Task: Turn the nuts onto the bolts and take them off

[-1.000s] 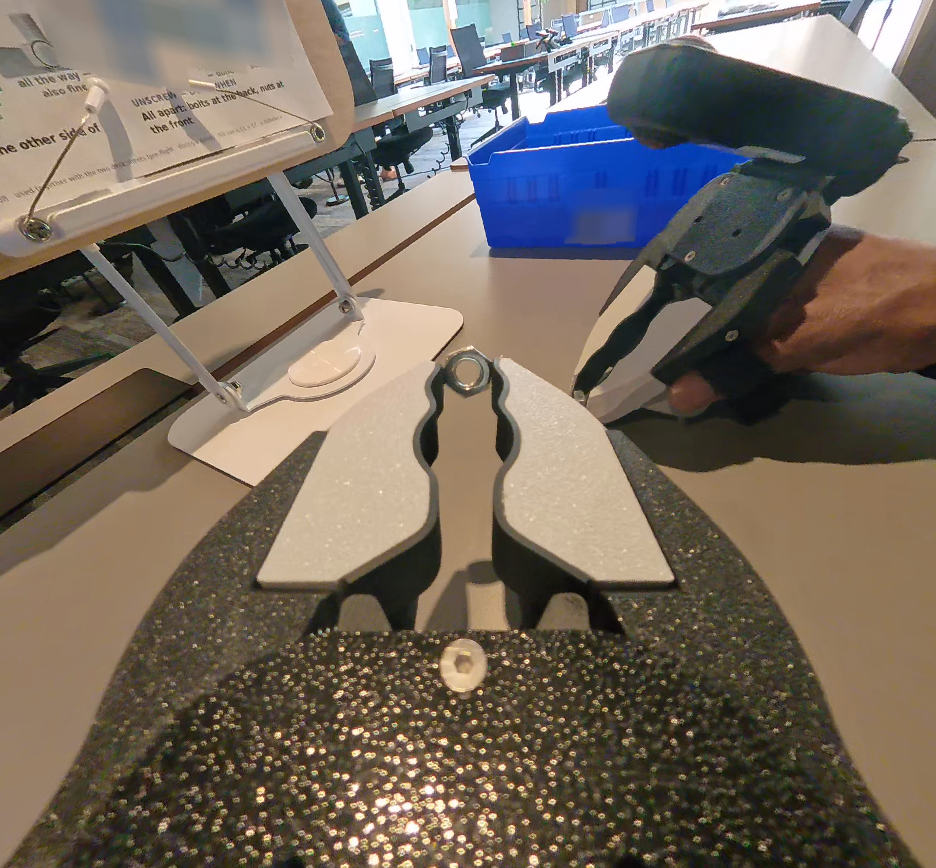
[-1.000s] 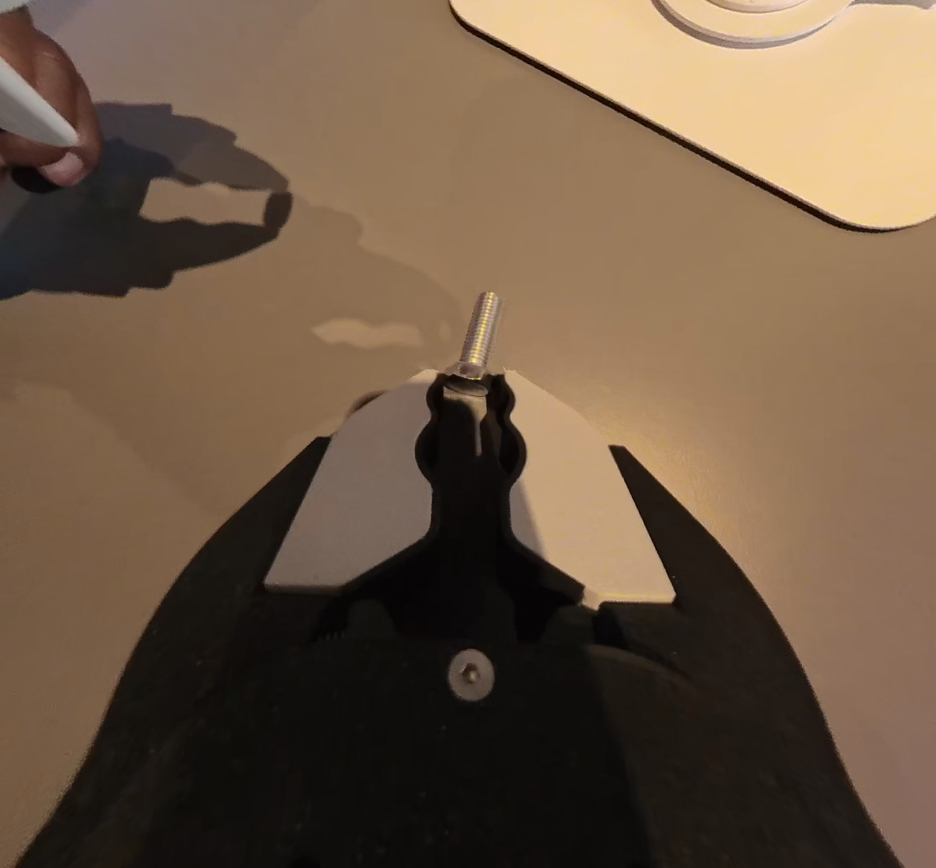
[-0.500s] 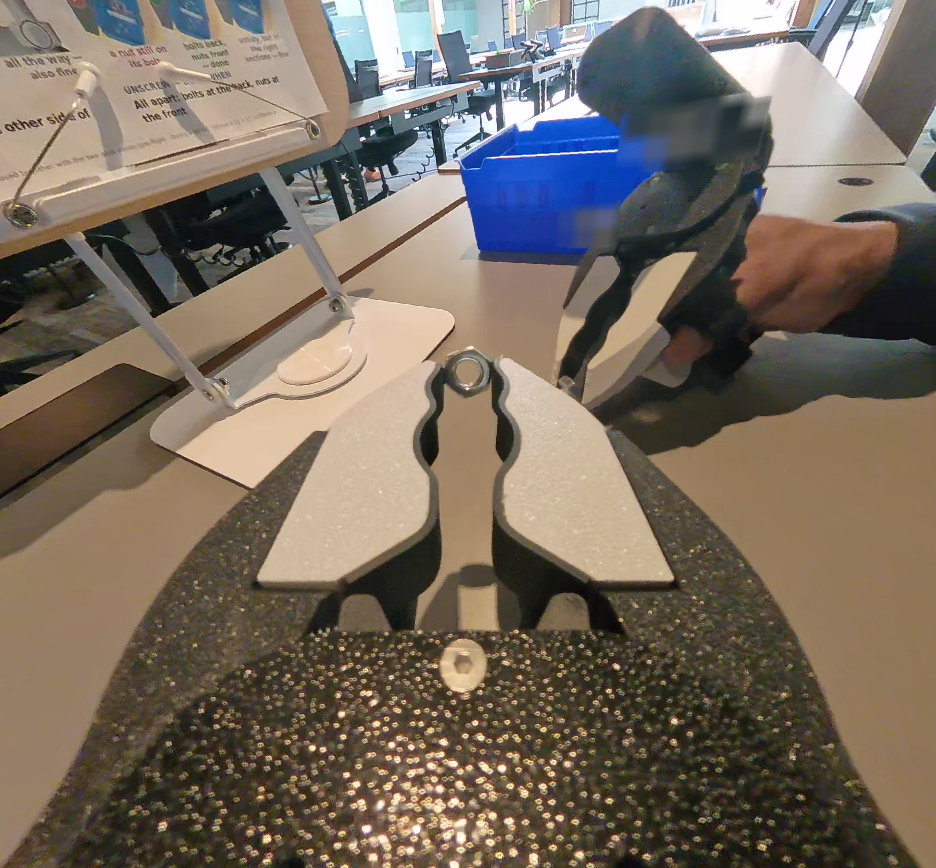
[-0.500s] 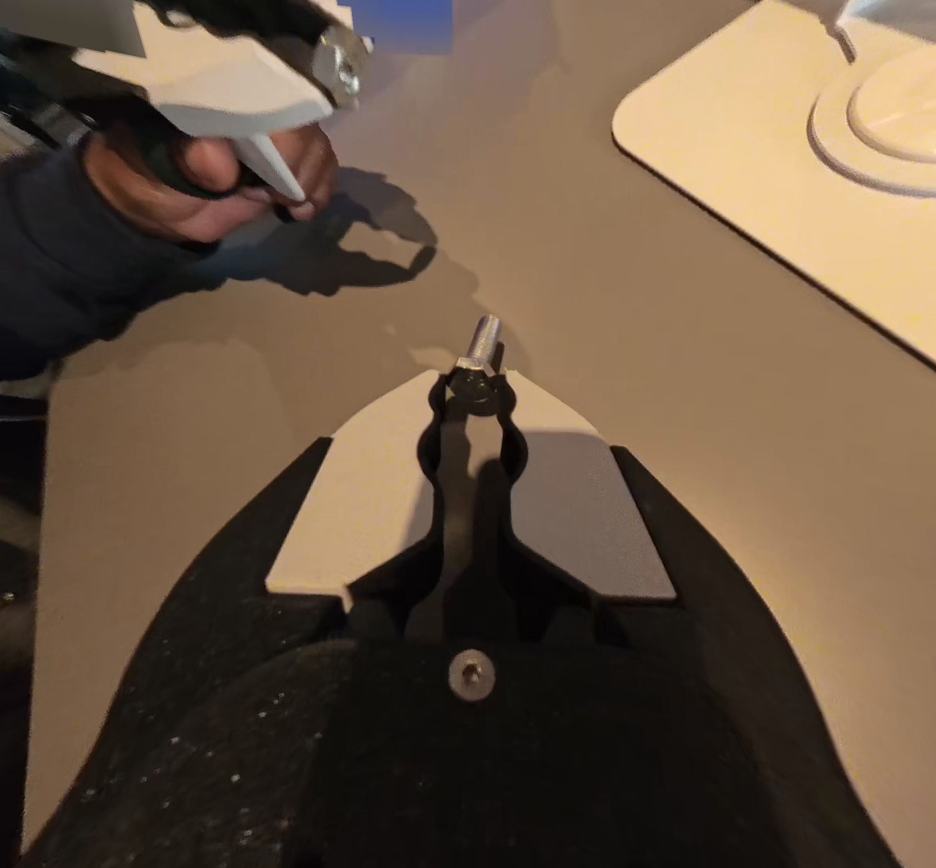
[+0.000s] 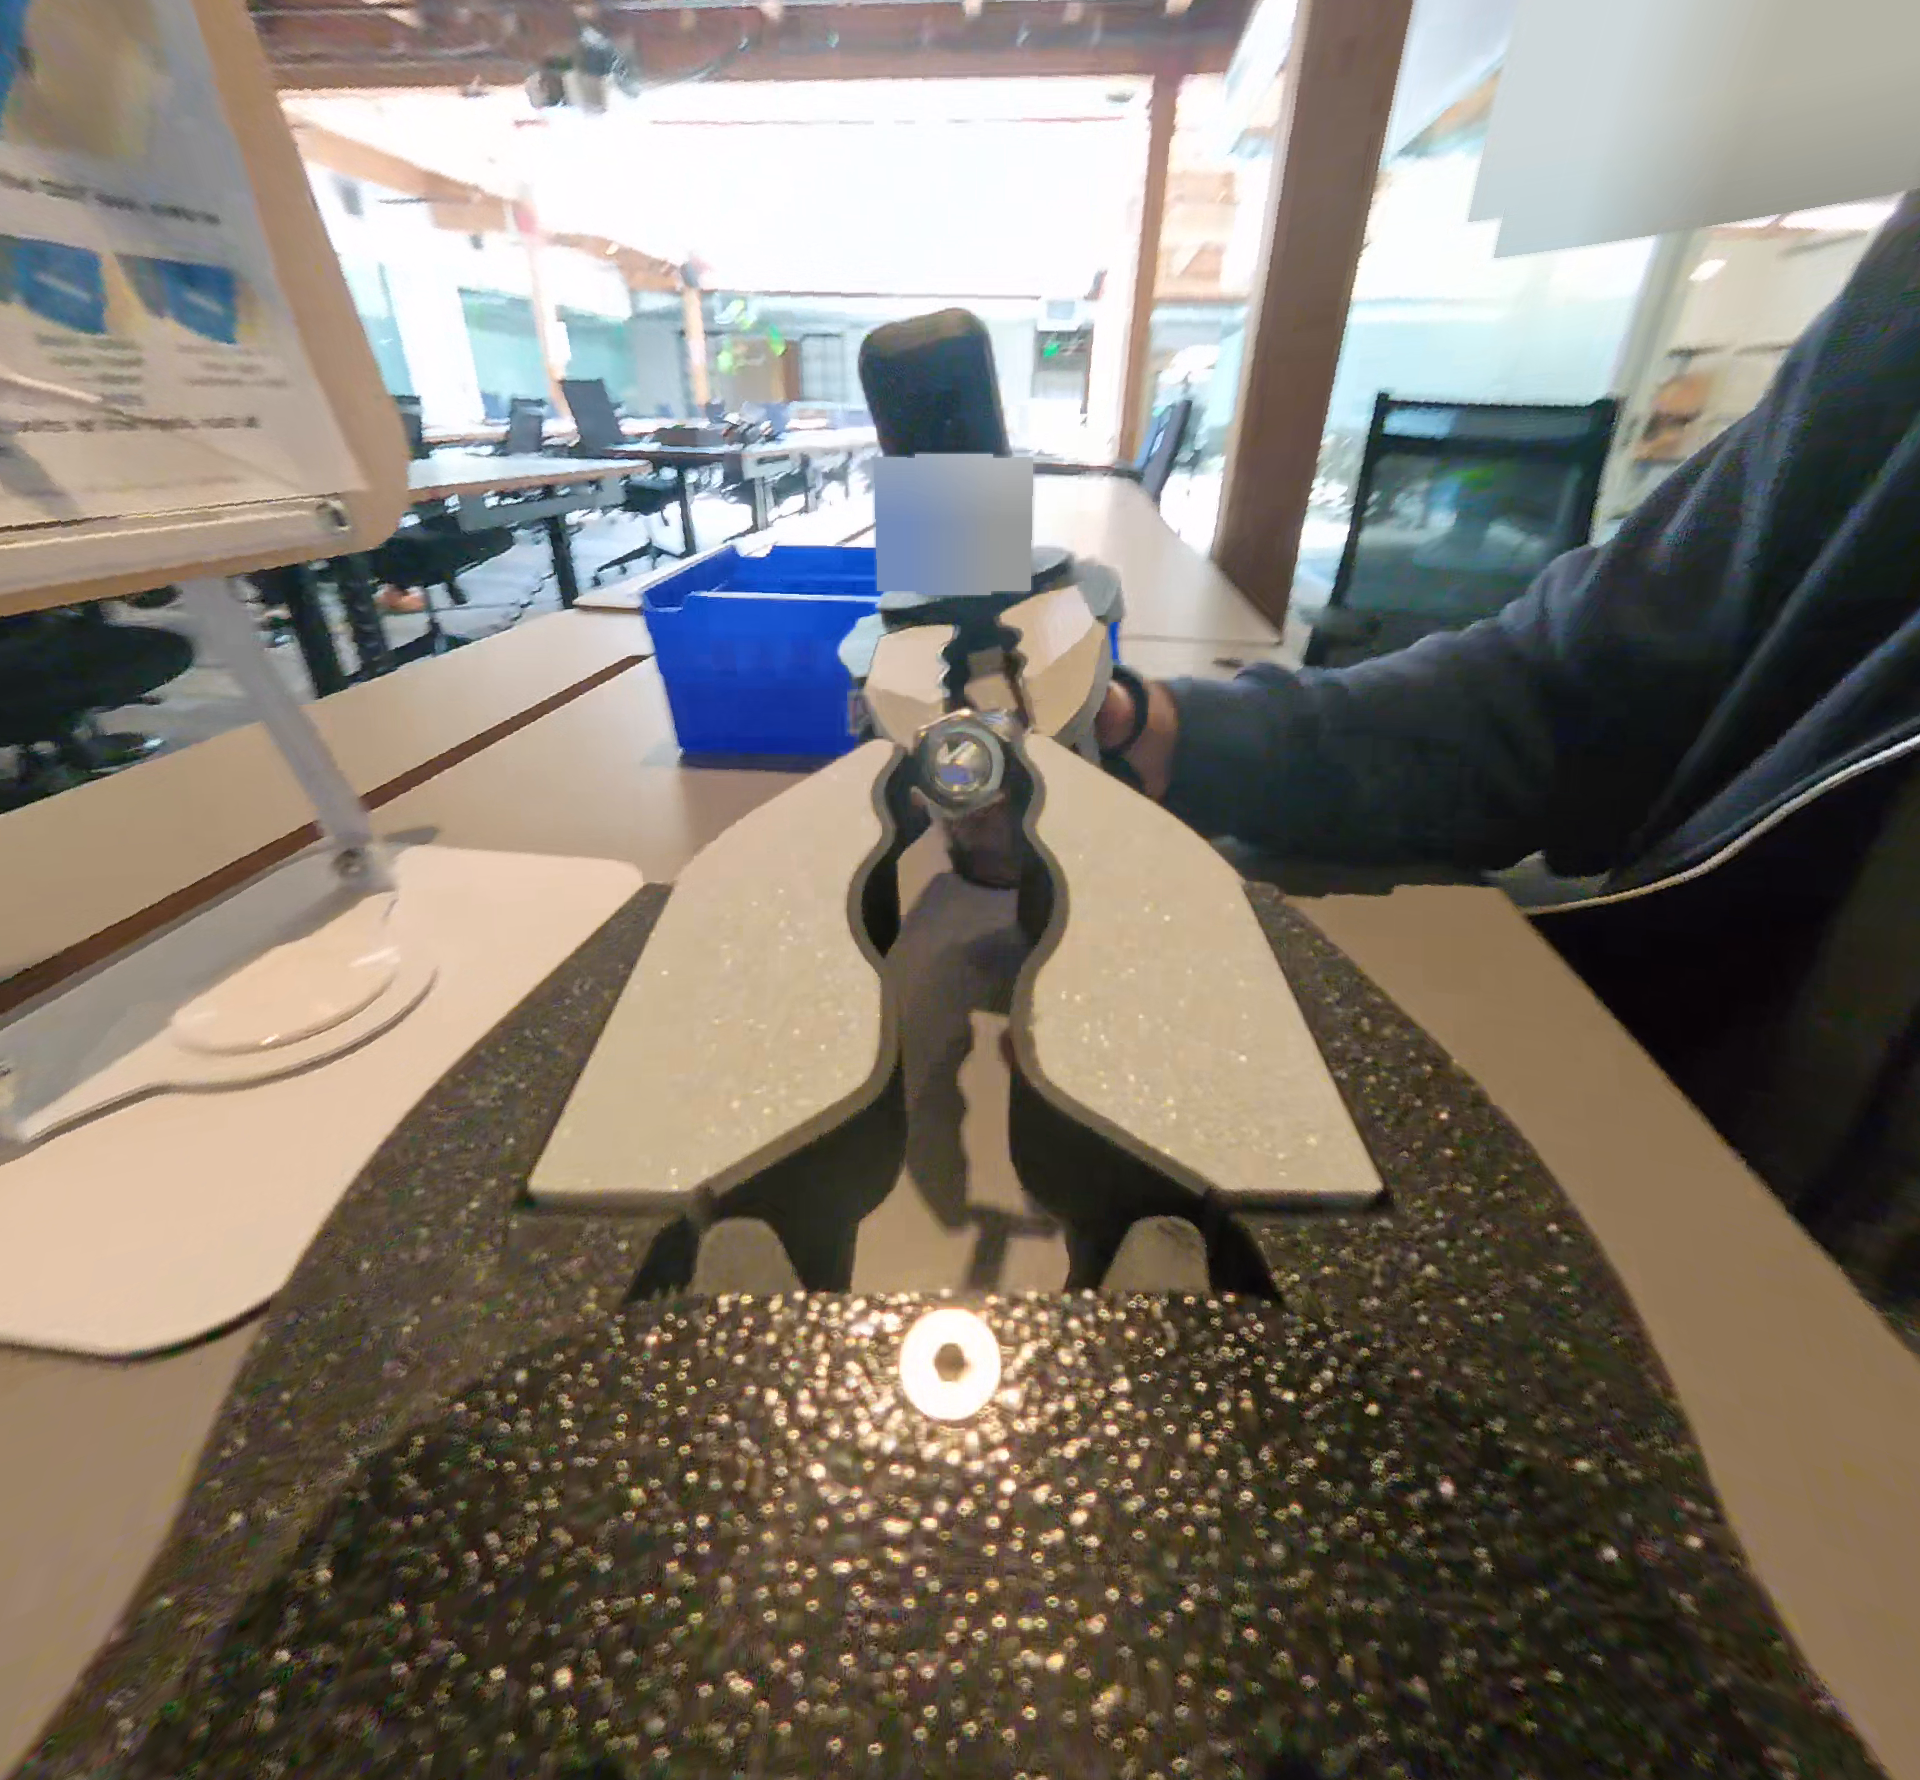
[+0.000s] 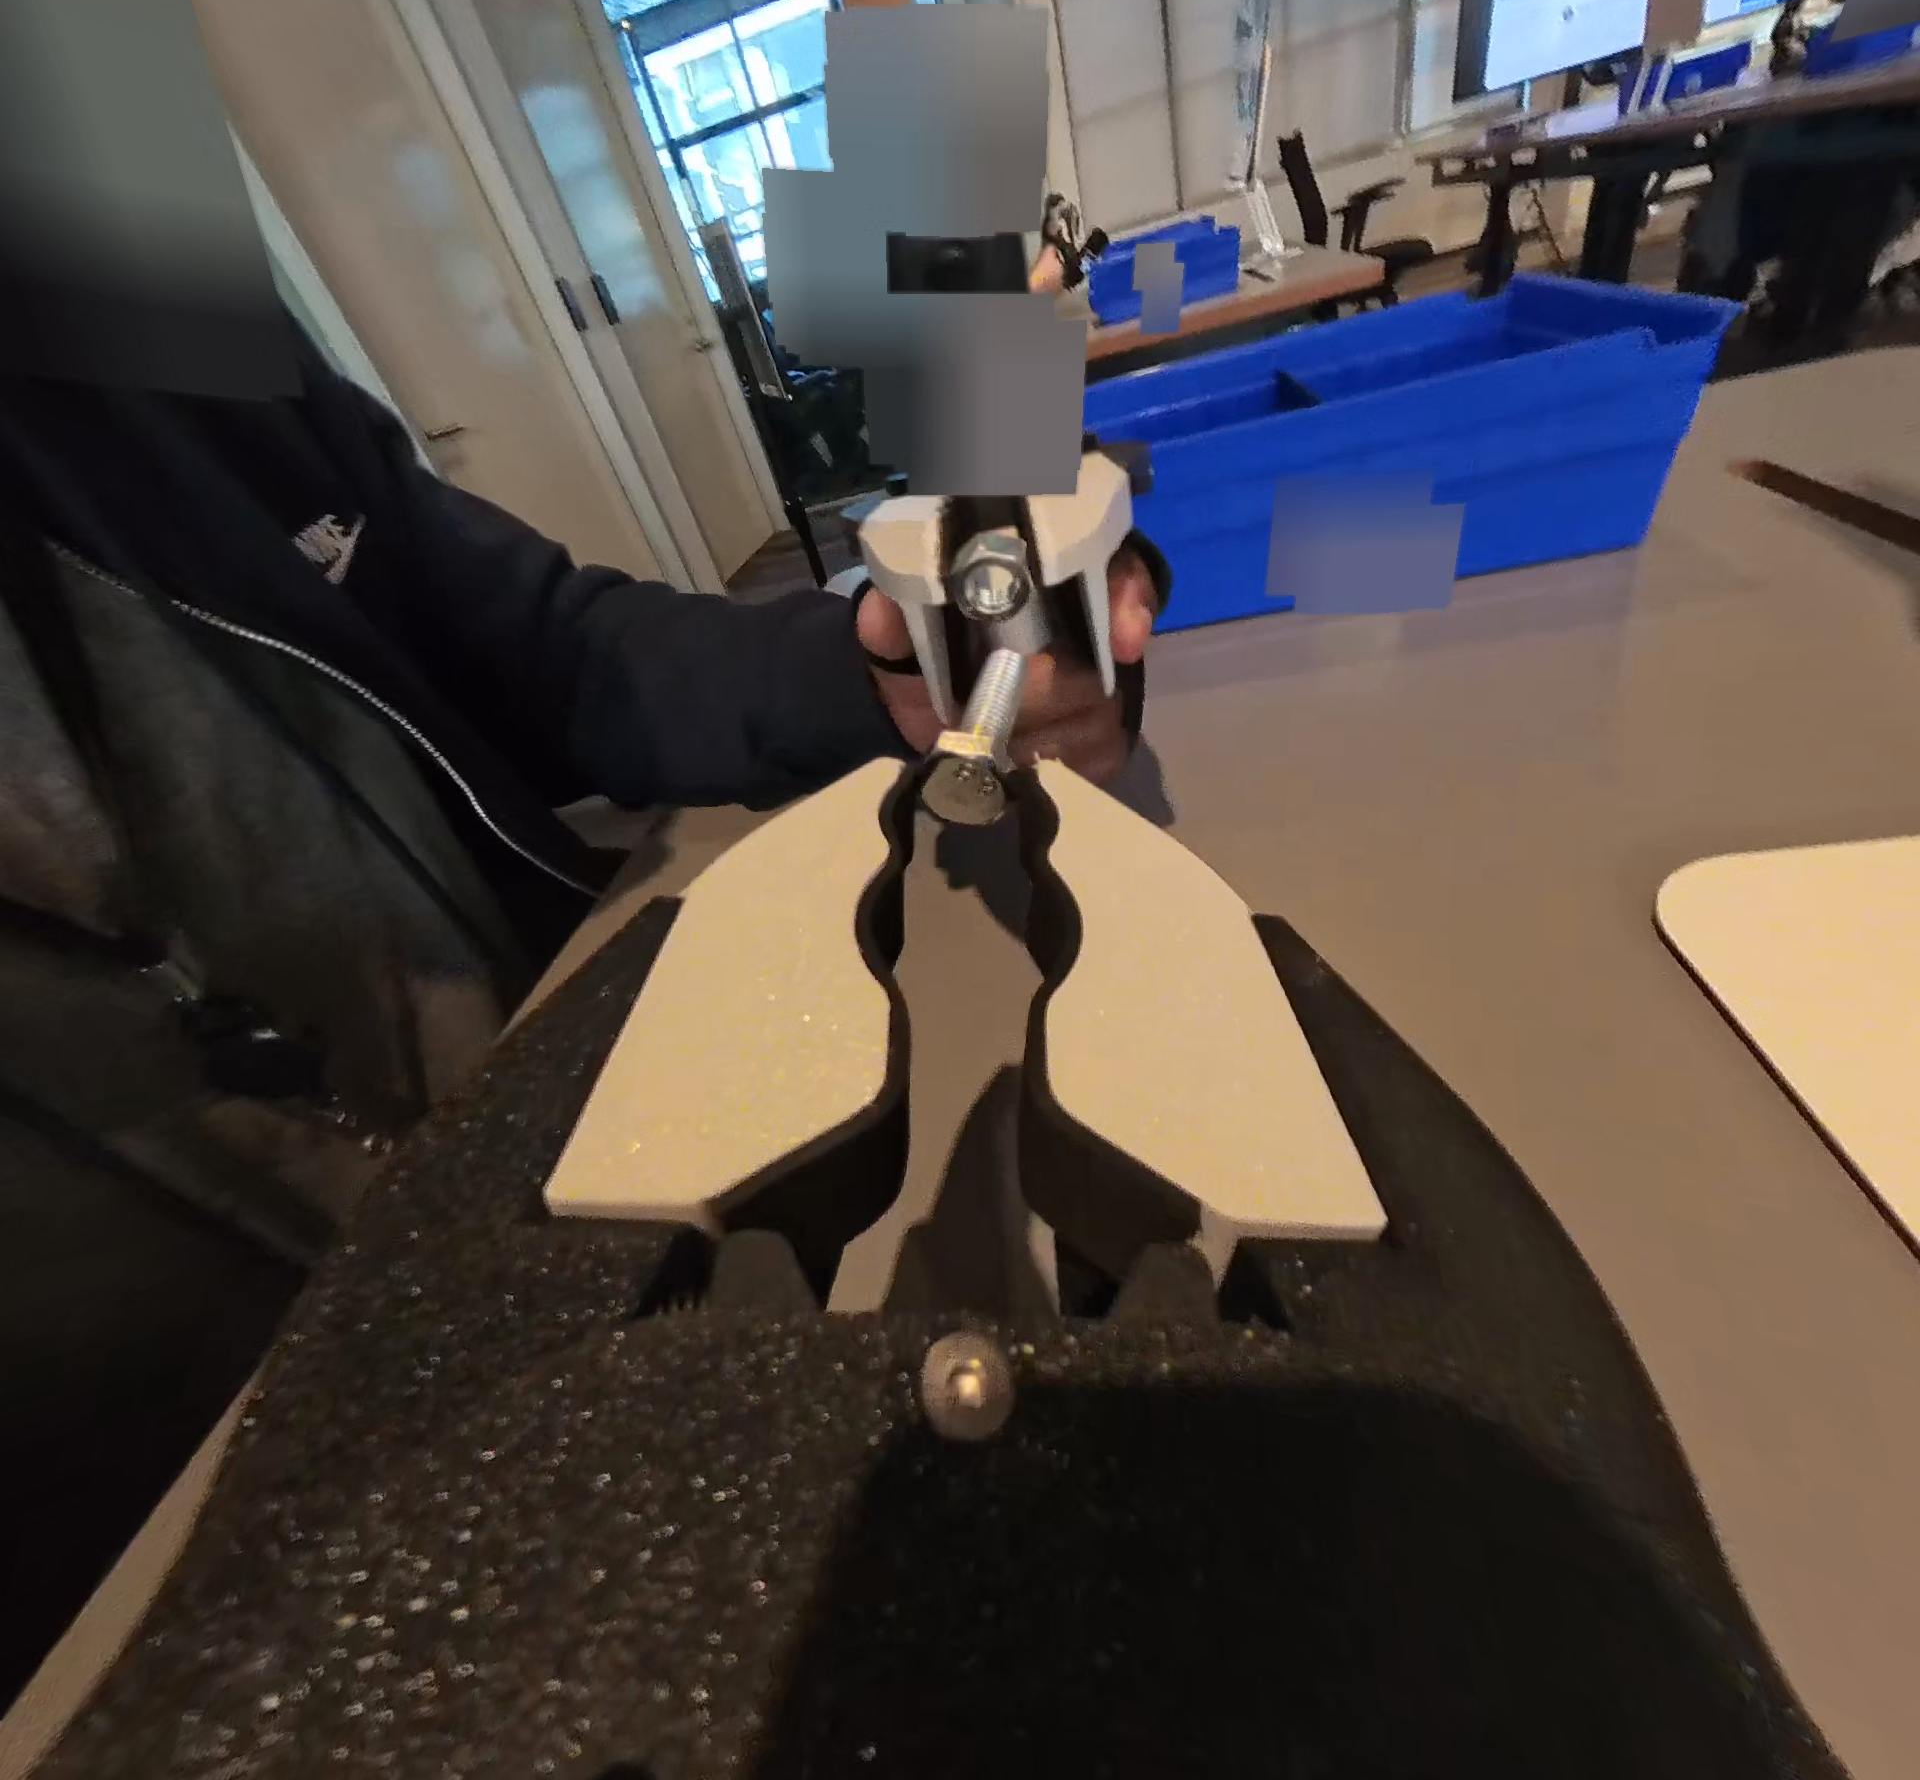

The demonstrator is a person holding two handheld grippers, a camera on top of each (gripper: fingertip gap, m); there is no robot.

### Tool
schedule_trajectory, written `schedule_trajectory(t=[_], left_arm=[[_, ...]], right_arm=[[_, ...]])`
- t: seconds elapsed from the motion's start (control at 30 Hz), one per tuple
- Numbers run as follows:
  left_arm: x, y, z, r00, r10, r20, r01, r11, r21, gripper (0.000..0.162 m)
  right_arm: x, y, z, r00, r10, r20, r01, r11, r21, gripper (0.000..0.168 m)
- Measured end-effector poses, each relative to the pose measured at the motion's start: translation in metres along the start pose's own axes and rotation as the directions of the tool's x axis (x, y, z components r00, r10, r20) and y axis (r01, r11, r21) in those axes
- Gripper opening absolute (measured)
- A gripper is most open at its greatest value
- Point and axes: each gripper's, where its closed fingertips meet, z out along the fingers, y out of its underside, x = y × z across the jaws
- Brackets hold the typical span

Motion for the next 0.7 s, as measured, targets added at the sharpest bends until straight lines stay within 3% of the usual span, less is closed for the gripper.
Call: schedule_trajectory(t=[0.4,0.7], left_arm=[[0.019,-0.011,0.008,0.958,-0.207,-0.200,0.239,0.958,0.155,0.017],[0.023,-0.004,0.012,0.962,-0.190,-0.198,0.215,0.970,0.112,0.017]], right_arm=[[-0.029,-0.015,0.000,0.998,-0.056,0.028,0.054,0.996,0.064,0.018],[-0.024,-0.011,0.004,0.998,-0.054,-0.015,0.054,0.998,0.029,0.018]])
